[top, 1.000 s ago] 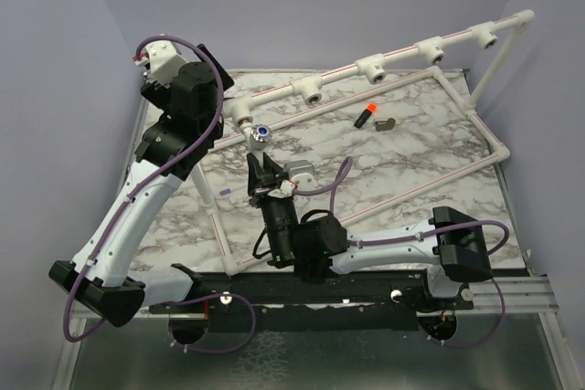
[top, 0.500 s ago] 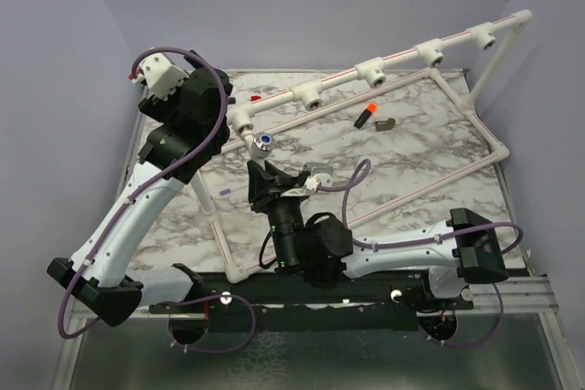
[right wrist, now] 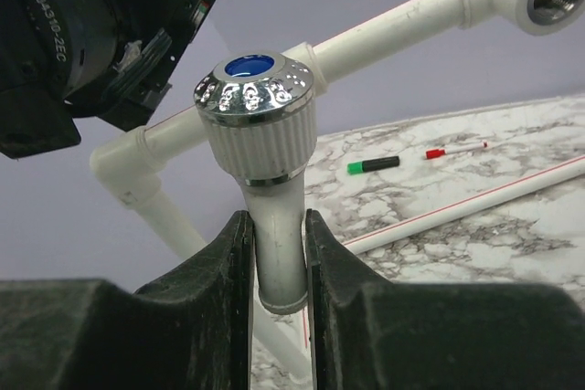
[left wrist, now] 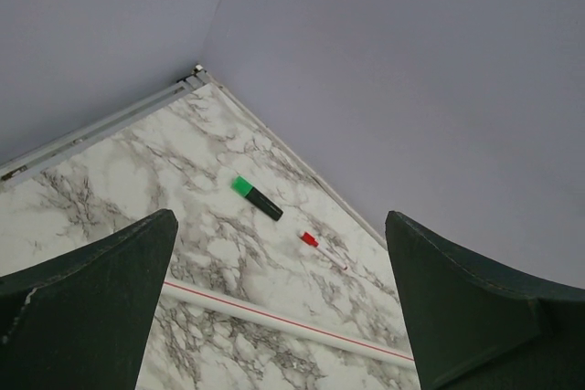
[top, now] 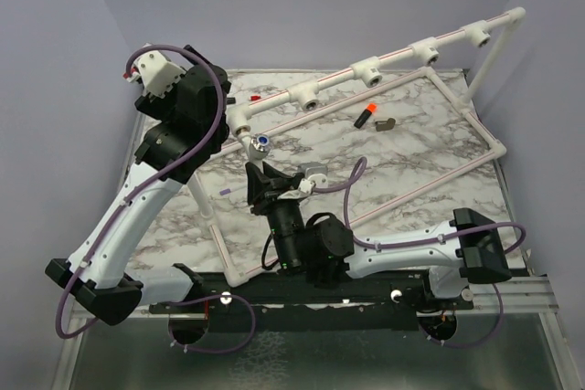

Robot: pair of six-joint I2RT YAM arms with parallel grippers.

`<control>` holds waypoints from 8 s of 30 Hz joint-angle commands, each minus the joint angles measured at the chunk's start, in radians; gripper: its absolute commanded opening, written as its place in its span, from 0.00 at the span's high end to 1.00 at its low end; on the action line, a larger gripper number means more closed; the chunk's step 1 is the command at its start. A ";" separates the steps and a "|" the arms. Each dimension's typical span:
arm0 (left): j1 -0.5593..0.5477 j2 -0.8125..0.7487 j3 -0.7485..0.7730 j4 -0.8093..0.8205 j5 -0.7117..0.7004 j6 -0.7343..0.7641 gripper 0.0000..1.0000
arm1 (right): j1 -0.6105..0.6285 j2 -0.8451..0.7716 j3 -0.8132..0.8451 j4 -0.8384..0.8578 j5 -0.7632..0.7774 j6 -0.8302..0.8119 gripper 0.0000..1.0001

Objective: Install the water faucets

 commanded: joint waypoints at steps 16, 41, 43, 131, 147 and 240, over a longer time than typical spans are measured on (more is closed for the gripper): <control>-0.062 -0.046 -0.041 0.064 -0.120 0.252 0.01 | -0.079 -0.012 -0.021 0.042 -0.221 -0.305 0.99; -0.063 -0.089 -0.089 0.136 -0.128 0.327 0.01 | -0.078 -0.033 0.005 -0.005 -0.128 0.075 0.99; -0.065 -0.093 -0.073 0.128 -0.115 0.328 0.01 | -0.079 -0.033 0.002 -0.019 -0.098 0.142 0.99; -0.240 -0.208 -0.154 0.181 -0.216 0.403 0.01 | -0.079 -0.070 -0.127 -0.201 -0.231 1.273 0.31; -0.240 -0.228 -0.180 0.550 -0.102 0.799 0.01 | -0.079 -0.447 -0.164 -0.511 -0.484 0.626 0.27; 0.181 -0.070 -0.401 0.340 0.365 0.611 0.01 | -0.197 -0.007 0.012 -0.236 -0.535 -0.871 0.99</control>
